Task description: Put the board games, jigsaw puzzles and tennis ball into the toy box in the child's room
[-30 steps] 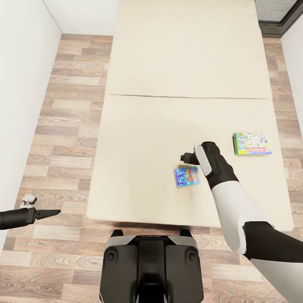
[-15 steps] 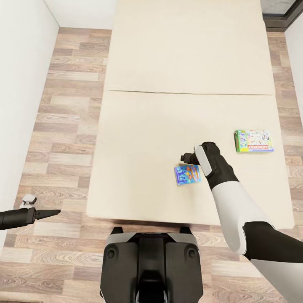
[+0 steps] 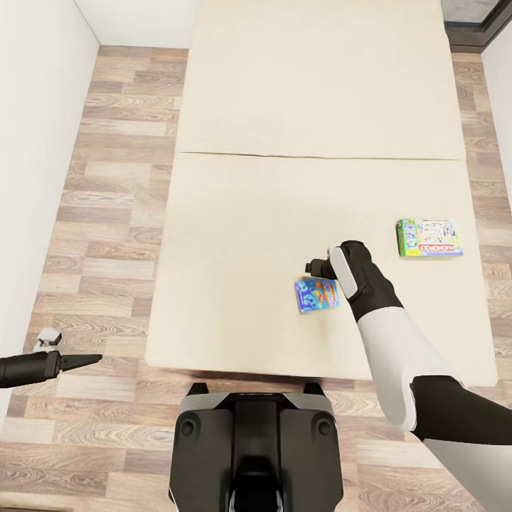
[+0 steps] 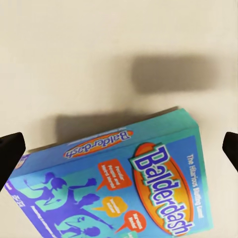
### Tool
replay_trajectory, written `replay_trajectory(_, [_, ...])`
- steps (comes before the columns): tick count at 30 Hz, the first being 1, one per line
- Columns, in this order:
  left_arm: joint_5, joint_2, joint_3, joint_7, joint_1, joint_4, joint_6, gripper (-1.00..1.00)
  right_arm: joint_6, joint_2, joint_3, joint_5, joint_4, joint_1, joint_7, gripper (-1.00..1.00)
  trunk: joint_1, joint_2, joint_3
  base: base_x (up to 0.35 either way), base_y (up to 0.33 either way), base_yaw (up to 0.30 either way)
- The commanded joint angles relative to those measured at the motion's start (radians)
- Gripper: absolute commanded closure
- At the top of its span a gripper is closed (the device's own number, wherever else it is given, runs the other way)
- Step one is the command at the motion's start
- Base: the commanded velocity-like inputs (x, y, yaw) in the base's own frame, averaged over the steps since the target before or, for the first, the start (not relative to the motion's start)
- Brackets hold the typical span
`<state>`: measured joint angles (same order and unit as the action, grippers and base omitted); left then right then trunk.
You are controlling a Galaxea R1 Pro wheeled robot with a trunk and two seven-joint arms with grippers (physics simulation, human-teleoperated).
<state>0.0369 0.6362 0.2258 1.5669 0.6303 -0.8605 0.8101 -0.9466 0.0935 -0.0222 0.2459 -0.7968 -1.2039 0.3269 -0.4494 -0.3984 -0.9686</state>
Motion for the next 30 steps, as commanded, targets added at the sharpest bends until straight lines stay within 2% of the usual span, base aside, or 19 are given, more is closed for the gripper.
replay_trajectory(1, [0.000,0.000,0.000,0.004,0.000,0.000,0.011,-1.00,-0.002,0.001,-0.002,0.010,-0.001,0.000,0.009,-1.00,-0.001,-0.002,-0.001,0.000,0.000,0.000])
replay_trajectory(30, [0.000,0.001,0.000,0.004,0.000,0.000,0.011,-1.00,-0.008,0.001,-0.003,0.010,-0.001,0.000,0.008,-1.00,-0.001,-0.002,-0.006,0.000,0.000,0.010])
